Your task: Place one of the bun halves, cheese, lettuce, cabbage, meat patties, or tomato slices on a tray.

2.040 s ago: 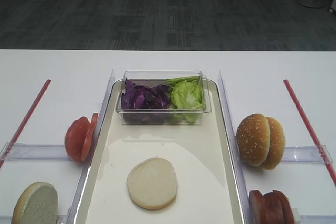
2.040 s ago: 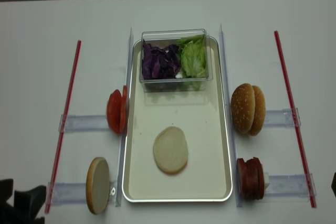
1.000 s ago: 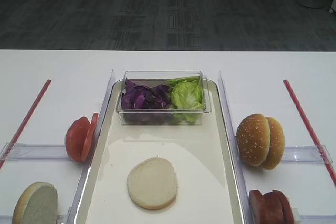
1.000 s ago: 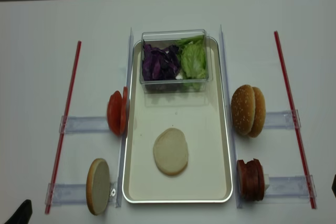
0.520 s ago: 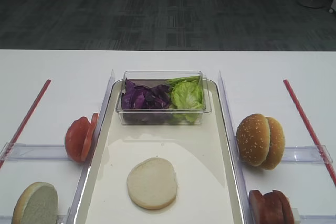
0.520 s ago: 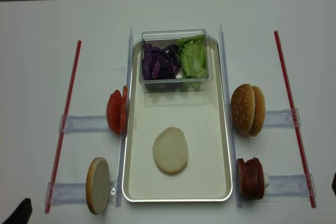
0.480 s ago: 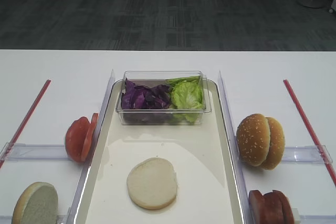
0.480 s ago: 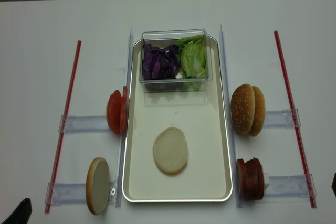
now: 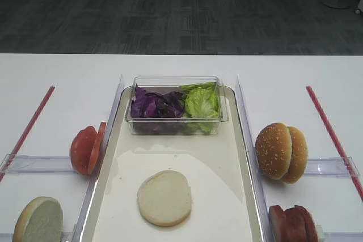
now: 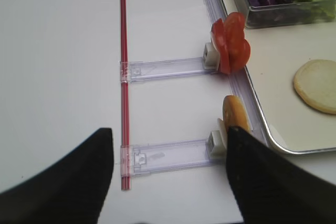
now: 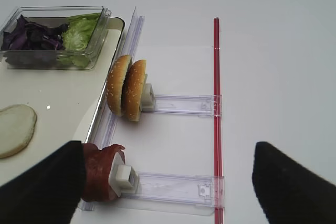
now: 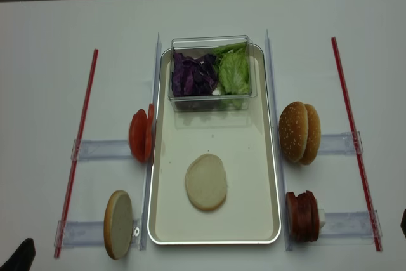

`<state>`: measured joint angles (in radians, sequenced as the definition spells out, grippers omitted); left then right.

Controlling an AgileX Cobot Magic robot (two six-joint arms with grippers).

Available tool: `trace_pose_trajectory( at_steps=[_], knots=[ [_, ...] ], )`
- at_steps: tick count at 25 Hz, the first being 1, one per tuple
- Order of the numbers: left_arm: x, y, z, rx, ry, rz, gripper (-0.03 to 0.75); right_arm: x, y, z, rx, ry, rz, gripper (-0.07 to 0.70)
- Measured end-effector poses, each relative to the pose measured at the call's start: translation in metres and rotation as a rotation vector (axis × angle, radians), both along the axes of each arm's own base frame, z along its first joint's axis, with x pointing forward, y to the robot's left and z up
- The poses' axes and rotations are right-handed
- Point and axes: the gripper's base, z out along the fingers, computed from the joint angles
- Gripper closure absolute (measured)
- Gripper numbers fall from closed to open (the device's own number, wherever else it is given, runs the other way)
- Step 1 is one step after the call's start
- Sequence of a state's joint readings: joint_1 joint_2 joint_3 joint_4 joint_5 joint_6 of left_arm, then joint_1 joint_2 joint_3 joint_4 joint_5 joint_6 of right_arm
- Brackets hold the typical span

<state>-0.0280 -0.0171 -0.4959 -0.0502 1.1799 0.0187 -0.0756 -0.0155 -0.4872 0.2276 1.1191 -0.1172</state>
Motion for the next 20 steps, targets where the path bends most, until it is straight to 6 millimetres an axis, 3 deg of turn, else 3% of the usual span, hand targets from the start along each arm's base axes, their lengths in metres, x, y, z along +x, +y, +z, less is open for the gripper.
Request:
trace_pose_trajectory(
  at_steps=[20],
  knots=[
    [0.0001, 0.0012, 0.0, -0.022, 0.002, 0.03, 0.275, 0.0001, 0.0, 0.0002, 0.002, -0.002, -0.001, -0.025]
  ],
)
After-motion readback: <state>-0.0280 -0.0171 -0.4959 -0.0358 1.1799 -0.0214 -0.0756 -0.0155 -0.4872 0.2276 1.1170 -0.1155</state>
